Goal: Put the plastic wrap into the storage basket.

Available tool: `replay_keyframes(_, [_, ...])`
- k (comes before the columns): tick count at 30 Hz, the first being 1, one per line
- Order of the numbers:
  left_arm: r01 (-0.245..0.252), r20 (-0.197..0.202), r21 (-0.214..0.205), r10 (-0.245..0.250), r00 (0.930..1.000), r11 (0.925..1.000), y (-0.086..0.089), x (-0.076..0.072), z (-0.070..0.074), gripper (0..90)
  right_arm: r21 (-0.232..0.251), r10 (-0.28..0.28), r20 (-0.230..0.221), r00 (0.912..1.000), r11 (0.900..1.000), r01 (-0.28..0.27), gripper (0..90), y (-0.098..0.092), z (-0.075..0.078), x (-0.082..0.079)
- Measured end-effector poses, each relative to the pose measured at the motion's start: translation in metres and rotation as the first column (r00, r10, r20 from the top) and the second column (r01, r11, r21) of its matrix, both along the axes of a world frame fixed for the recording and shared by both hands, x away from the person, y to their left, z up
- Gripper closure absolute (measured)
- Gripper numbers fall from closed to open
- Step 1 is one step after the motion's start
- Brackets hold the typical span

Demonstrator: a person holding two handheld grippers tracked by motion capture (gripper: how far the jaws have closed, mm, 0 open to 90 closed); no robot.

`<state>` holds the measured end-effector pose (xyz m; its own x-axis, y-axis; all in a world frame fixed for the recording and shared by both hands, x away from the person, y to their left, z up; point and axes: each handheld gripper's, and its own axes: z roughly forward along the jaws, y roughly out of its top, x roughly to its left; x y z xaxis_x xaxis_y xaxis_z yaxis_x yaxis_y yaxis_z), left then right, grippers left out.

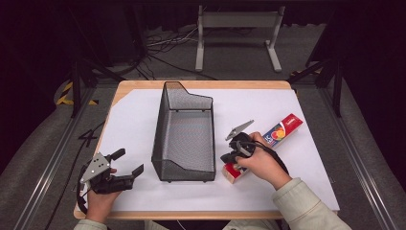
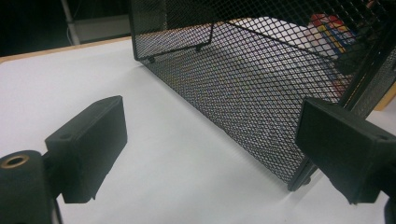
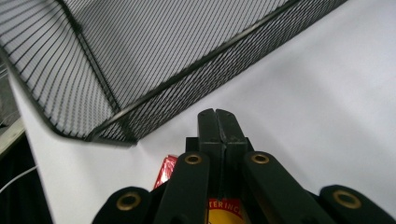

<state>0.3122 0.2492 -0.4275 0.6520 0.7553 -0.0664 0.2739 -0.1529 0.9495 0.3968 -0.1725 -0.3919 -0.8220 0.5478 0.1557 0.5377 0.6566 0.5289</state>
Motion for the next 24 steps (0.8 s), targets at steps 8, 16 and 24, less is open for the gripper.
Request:
replay_keyframes(8, [0.002, 0.0, -0.001, -0.002, 1.0, 1.0, -0.001, 0.001, 0.0, 9.9, -0.022, 0.037, -0.064, 0.9973, 0.999, -0.039, 90.0, -0.014, 0.002, -0.019])
replay_keyframes(16, [0.005, -0.001, 0.003, -0.005, 1.0, 1.0, -0.001, 0.001, 0.0, 9.9, 0.033, 0.038, -0.004, 0.9993, 0.9988, -0.038, 90.0, -0.029, 0.004, -0.027])
replay_keyframes(24, [0.005, -0.003, 0.005, -0.005, 1.0, 1.0, -0.003, 0.002, -0.001, 9.9, 0.214, -0.25, 0.231, 0.9402, 0.9558, 0.202, 90.0, -0.095, 0.031, -0.027])
